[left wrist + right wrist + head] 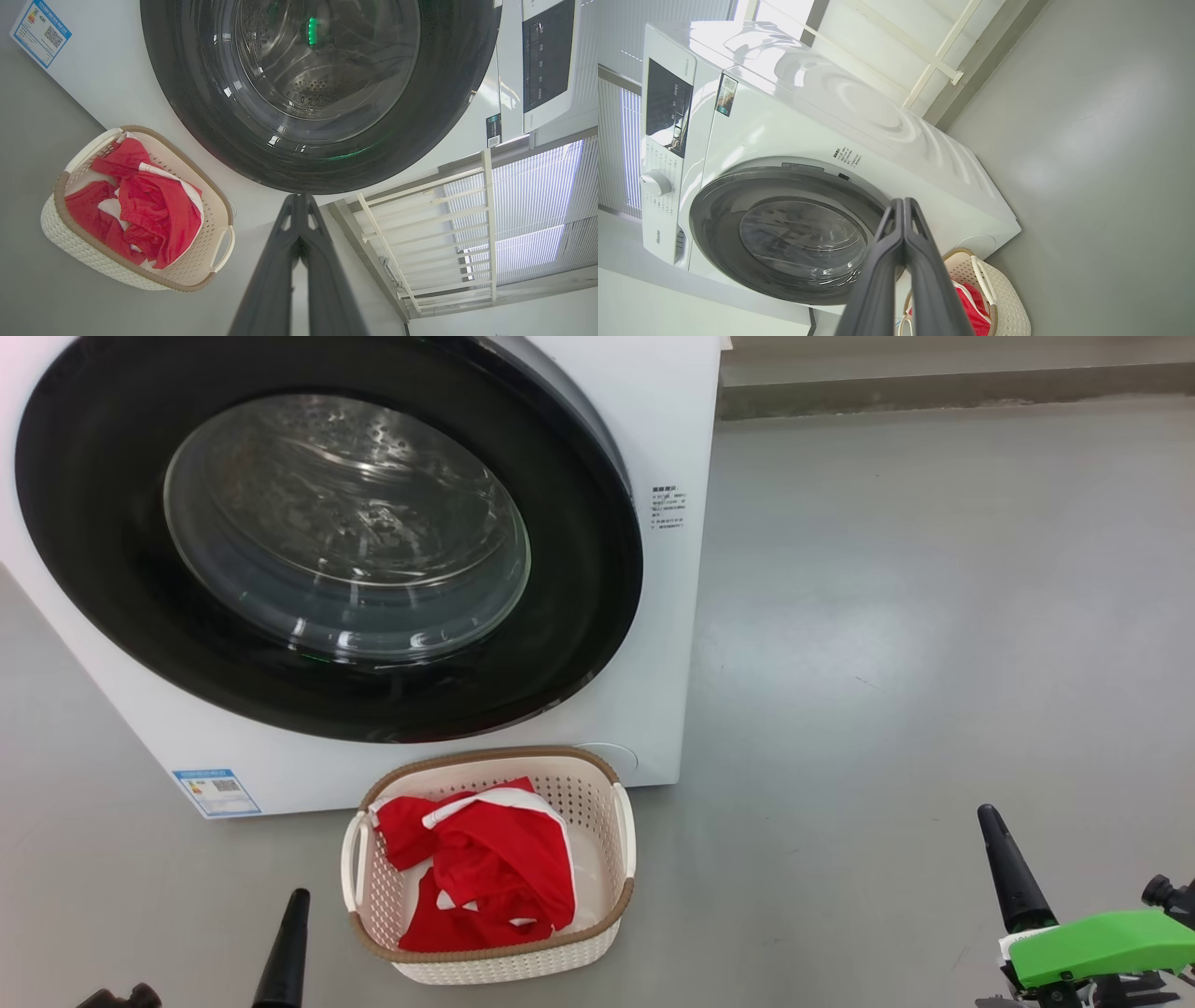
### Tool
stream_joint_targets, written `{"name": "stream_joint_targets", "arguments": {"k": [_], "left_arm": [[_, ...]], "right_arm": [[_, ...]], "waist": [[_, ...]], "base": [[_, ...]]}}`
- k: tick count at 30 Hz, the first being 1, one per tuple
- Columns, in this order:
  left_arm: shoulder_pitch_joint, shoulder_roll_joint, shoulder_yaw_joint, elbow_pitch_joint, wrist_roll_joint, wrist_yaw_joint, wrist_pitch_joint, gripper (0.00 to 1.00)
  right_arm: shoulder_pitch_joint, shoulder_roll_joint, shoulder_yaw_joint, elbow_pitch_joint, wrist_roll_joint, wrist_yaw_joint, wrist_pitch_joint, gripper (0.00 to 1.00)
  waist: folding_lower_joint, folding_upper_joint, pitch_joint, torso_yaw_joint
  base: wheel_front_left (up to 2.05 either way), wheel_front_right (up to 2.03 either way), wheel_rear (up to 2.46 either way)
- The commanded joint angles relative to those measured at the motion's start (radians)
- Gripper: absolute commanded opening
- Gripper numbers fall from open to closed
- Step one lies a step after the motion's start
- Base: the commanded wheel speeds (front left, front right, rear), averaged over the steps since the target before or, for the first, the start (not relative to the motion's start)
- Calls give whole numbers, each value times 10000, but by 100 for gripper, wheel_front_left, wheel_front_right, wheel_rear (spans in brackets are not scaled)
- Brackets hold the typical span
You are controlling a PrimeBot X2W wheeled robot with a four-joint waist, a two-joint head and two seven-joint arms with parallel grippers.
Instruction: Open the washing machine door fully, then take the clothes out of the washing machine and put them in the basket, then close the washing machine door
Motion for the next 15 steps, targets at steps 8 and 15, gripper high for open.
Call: {"name": "stream_joint_targets", "arguments": {"k": [8,15], "left_arm": [[-550,141,324,-201,-1139,-108,291,0],[-655,148,365,-194,-1902,-117,490,0]], "right_arm": [[-726,-162,29,-130,1236,-7,315,0],[-836,-167,-10,-55,2028,-7,522,0]], "waist": [[-1,-1,54,-5],[-1,-1,98,-10]], "base": [[0,0,0],[0,0,0]]}}
